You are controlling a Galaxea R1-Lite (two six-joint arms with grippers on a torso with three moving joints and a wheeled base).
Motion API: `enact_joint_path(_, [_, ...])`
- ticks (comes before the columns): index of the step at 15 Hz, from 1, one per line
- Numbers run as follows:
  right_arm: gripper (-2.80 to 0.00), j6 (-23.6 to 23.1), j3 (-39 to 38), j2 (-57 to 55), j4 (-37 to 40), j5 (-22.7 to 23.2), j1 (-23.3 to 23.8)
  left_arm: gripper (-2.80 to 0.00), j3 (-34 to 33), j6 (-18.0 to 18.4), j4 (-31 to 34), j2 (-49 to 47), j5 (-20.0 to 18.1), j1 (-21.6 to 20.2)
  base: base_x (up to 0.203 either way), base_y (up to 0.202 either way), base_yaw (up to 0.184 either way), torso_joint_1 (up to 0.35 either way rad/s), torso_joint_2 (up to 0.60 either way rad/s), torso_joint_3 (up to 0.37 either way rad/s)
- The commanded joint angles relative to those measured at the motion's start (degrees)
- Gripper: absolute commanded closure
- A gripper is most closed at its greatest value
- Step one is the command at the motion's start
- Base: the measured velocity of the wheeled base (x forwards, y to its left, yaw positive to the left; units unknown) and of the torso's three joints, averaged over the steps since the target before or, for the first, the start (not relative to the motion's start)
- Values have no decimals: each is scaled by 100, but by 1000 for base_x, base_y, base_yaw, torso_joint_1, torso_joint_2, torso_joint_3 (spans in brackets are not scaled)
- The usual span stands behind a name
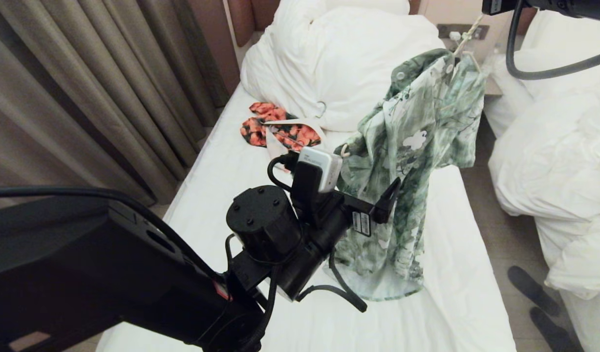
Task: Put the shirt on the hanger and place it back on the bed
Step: Take the clothes hanger out of the clothes
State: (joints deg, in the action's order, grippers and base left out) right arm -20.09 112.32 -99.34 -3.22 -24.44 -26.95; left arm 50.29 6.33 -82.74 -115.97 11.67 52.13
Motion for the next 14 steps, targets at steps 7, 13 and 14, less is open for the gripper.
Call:
enact_joint_path(7, [0, -12, 0, -24, -3, -26, -47, 0, 42, 0, -41, 21, 64, 34, 0, 0, 0, 0, 0, 0])
enact_joint_path(13, [0, -12, -9, -18, -3, -26, -47, 0, 42, 5, -31, 21, 64, 52, 0, 0, 0, 0, 0, 0])
enact_joint_path(14, [0, -12, -9, -24, -10, -26, -22, 0, 42, 2, -47, 28, 64, 44, 0, 0, 0, 0, 0, 0])
